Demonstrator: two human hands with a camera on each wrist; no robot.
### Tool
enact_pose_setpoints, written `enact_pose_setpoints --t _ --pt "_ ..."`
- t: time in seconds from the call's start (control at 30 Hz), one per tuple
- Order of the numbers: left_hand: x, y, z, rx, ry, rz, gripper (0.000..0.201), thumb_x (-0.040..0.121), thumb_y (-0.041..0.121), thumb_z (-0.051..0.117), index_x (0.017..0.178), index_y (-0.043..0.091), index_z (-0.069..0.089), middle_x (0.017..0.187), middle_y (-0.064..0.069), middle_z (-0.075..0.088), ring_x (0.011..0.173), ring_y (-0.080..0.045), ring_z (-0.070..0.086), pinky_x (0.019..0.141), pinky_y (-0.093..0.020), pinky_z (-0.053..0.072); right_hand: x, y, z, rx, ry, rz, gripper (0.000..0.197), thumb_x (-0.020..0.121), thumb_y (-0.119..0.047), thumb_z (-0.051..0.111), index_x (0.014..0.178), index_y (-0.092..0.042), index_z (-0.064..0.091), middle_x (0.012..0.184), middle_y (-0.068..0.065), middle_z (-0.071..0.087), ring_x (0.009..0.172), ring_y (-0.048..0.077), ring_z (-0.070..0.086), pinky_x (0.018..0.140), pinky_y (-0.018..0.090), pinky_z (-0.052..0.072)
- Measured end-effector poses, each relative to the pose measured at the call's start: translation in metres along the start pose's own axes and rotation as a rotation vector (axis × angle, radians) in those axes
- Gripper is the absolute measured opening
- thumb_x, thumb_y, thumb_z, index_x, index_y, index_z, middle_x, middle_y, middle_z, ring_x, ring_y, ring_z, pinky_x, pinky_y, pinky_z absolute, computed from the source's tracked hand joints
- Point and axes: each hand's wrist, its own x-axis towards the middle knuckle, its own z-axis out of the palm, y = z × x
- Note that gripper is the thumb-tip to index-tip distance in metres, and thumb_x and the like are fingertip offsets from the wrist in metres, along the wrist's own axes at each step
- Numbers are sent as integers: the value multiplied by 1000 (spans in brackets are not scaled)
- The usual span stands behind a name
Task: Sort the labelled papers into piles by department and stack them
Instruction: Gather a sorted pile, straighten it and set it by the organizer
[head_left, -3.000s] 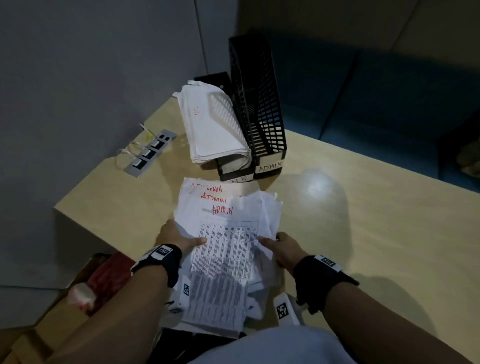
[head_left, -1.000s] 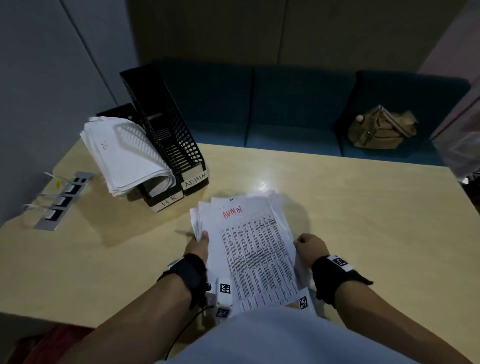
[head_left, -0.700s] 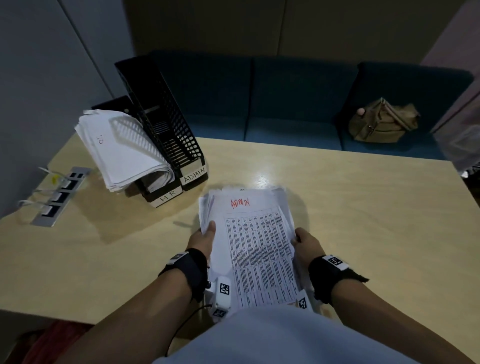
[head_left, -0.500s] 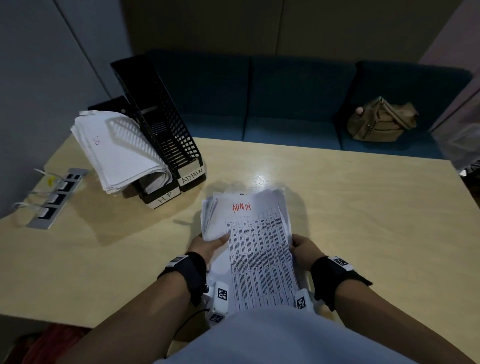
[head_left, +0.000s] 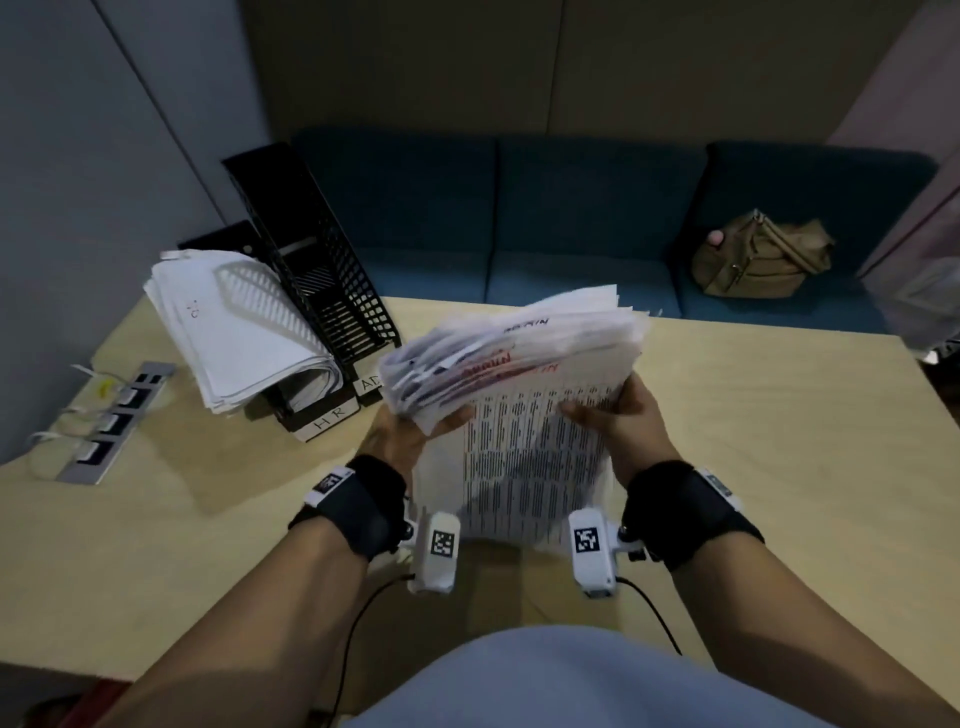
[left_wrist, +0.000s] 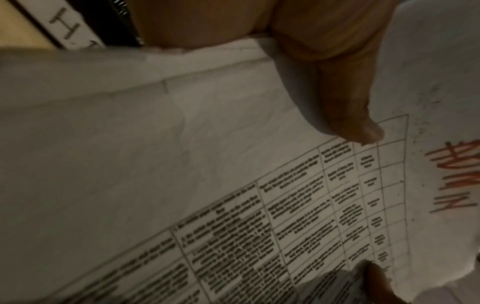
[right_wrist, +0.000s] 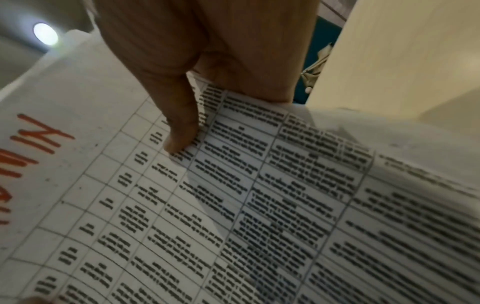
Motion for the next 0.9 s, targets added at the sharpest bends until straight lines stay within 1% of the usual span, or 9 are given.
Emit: enact_pose_setpoints --t 0.17,0.23,0.33,0.47,0.6,0.67,0.73,0.8,0.9 --pt "11 9 -11 -167 59 45 33 97 5 44 129 -5 48 120 -19 61 106 -28 63 91 -45 53 0 -26 -1 -14 -17 -111 40 69 11 72 103 -6 63 90 0 76 85 16 70 70 26 55" --pt "7 6 -5 -85 85 40 27 92 16 51 116 4 56 114 -12 64 101 -23 64 88 -39 55 -3 -21 5 -44 8 -73 41 65 6 77 103 -2 66 91 5 75 85 19 69 71 30 55" --pt "-1 4 15 159 87 204 40 83 6 68 122 10 59 117 -1 68 106 -12 65 92 -28 53 -8 -15 21 -119 51 -80 31 70 2 78 100 0 69 92 11 73 87 26 68 75 37 56" --pt "-1 19 11 143 181 413 38 79 4 73 115 8 63 110 -1 70 103 -16 67 89 -33 54 -14 -26 23 -112 106 -228 23 73 8 74 88 -9 72 77 -8 73 77 12 66 71 28 55" --pt "11 15 -4 223 131 315 68 61 33 85 116 2 60 112 -14 68 104 -28 65 87 -41 55 -7 -27 6 -209 118 -271 47 63 -5 85 103 5 63 92 9 70 82 18 68 69 30 56" --pt "12 11 -4 171 133 283 74 57 25 89 117 -3 56 110 -14 68 98 -23 66 78 -27 55 -5 -26 5 -199 139 -244 68 59 -12 89 114 2 52 102 12 66 88 20 68 70 36 57" --pt "11 12 2 143 134 300 66 60 15 86 115 -7 56 102 -11 67 89 -12 66 73 -20 52 -11 -33 13 -164 174 -295 79 63 -8 86 125 -10 38 108 8 58 89 5 64 71 25 54" --pt "10 14 4 124 123 333 67 58 21 87 112 -8 59 100 -12 68 85 -10 66 72 -20 51 -17 -38 21 -177 177 -428 92 67 -17 83 137 -26 25 118 8 49 102 5 59 79 23 54" --pt "9 18 4 83 108 342 66 54 32 81 105 -7 64 94 -11 70 83 -12 66 70 -21 51 -21 -41 25 -386 284 -714 79 81 -29 73 143 -21 24 133 10 39 125 13 43 98 28 44"
